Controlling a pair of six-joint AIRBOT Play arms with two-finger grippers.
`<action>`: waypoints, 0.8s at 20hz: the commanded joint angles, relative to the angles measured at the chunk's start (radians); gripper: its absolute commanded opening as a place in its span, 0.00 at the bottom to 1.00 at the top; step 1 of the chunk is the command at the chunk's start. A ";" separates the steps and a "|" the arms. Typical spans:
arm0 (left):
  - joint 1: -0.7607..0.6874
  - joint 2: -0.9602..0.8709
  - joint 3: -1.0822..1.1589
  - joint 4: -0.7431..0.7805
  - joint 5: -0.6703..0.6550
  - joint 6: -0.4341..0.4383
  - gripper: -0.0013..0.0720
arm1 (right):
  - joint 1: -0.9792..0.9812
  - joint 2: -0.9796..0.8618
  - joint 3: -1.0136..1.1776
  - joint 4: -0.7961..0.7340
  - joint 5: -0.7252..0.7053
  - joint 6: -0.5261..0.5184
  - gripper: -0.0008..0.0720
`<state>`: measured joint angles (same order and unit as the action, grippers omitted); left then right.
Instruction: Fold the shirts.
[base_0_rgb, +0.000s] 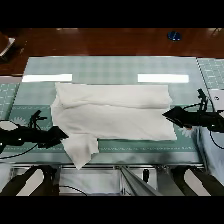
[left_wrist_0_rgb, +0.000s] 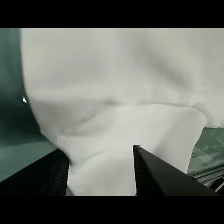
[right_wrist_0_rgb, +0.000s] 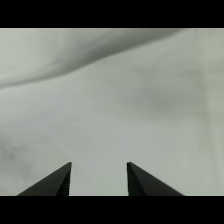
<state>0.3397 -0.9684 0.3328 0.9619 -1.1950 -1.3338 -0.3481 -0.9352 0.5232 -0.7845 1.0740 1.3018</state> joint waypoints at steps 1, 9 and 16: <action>-0.089 -0.029 -0.013 -0.005 0.093 -0.038 0.56 | -0.077 0.001 0.024 -0.013 -0.012 0.032 0.57; -0.134 -0.027 -0.012 -0.038 0.111 -0.028 0.04 | -0.277 0.001 -0.057 -0.451 0.224 0.198 0.57; -0.134 -0.027 -0.012 -0.051 0.111 -0.021 0.04 | -0.212 -0.064 -0.064 -0.426 0.228 0.183 0.57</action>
<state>0.2058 -0.9955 0.3210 0.9169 -1.0859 -1.3582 -0.5995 -0.9718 0.4644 -1.2034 1.2934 1.4857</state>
